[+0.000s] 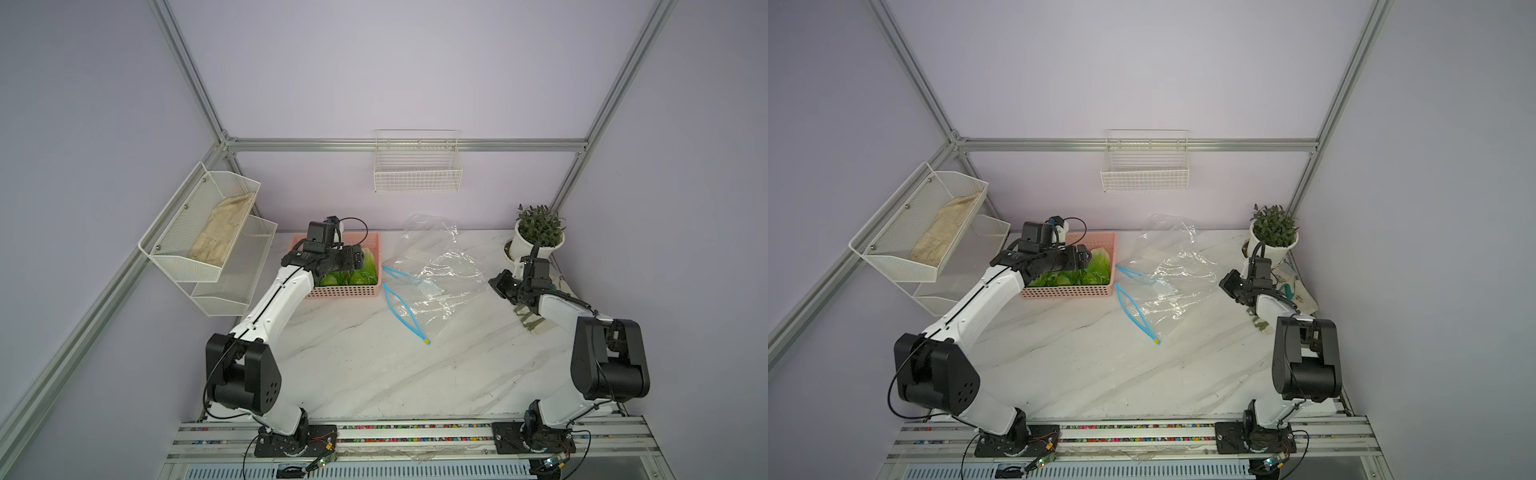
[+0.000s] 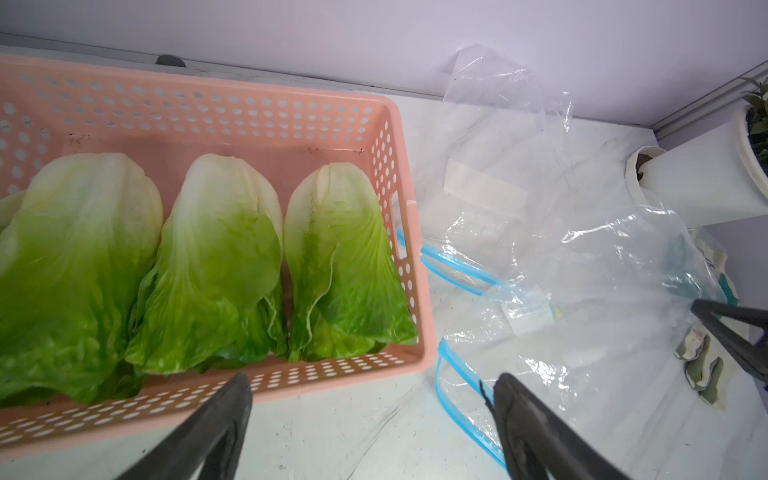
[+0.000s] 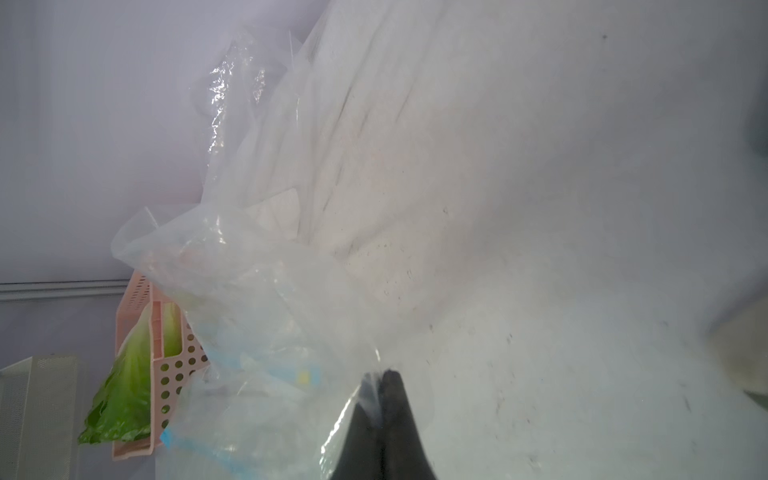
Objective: Open the zip-top bag and take out the chinese cabbages
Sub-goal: Place the Chinese cabbage in the basket.
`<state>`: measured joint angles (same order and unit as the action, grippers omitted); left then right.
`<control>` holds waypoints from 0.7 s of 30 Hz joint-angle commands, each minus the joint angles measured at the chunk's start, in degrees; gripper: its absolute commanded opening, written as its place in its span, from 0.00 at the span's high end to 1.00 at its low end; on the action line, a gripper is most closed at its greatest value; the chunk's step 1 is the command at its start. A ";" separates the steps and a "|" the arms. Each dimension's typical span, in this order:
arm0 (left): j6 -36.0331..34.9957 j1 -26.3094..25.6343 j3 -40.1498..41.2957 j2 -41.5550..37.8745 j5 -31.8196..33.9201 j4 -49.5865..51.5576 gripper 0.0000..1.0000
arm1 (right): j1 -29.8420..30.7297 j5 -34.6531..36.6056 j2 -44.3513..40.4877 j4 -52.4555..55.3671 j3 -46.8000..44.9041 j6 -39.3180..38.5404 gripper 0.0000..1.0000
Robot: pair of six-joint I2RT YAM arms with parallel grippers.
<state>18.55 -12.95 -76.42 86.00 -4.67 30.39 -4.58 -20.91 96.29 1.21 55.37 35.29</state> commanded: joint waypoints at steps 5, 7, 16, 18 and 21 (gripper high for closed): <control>2.03 -1.46 19.93 -19.54 7.67 -16.68 0.02 | 3.65 3.81 12.48 6.66 18.43 -4.87 0.90; 1.87 -1.46 24.91 -22.95 9.59 -18.80 0.00 | 3.88 3.93 12.34 6.68 19.86 -5.22 0.72; -0.48 -1.16 43.32 -31.97 22.71 -32.65 0.00 | 3.88 16.01 -4.41 -1.35 6.98 -10.89 0.12; -1.16 -1.02 46.40 -32.14 24.75 -35.51 0.00 | 3.86 20.04 -10.17 -5.49 1.57 -12.97 0.06; -4.78 -0.77 49.29 -31.62 25.73 -39.40 0.00 | 3.88 26.22 -17.25 -12.80 -6.56 -16.56 0.03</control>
<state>17.67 -13.98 -29.45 55.00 17.45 -0.05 -0.60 -3.01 83.24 -3.49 54.04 23.66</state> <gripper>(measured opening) 0.997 0.969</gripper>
